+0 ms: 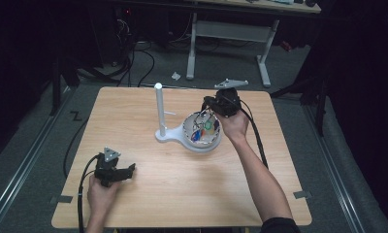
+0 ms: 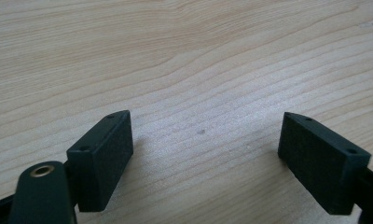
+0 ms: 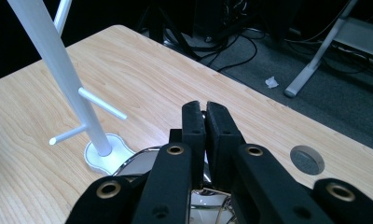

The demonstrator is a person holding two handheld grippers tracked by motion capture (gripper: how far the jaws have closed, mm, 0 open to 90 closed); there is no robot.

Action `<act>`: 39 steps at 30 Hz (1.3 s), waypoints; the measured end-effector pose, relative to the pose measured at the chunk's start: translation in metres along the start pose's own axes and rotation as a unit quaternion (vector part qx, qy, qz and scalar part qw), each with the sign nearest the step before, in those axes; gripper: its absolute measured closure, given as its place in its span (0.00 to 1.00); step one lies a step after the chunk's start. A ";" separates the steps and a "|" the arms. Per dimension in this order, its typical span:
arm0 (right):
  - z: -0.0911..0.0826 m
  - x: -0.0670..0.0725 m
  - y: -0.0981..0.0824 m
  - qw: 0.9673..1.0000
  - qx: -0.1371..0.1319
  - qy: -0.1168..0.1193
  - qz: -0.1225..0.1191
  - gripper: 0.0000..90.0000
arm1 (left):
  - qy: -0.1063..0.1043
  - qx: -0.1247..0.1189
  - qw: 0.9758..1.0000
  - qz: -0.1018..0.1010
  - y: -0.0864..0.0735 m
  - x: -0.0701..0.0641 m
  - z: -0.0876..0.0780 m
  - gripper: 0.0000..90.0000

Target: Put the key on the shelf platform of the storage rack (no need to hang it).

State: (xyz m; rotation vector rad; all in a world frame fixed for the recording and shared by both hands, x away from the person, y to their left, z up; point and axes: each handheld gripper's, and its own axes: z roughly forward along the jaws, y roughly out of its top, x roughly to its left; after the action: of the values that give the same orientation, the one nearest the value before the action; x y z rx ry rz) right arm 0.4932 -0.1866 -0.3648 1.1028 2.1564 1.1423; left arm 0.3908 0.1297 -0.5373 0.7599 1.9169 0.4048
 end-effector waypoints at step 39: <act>0.033 0.010 -0.051 0.999 0.046 0.019 -0.001 0.98 | 0.004 0.000 1.000 -0.009 0.000 -0.001 0.000 0.20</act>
State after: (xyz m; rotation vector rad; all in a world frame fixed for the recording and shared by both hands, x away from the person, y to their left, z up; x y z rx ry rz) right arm 0.4879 -0.1802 -0.4262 1.1264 2.2596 1.0805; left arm 0.3909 0.1290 -0.5367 0.7412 1.9299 0.3979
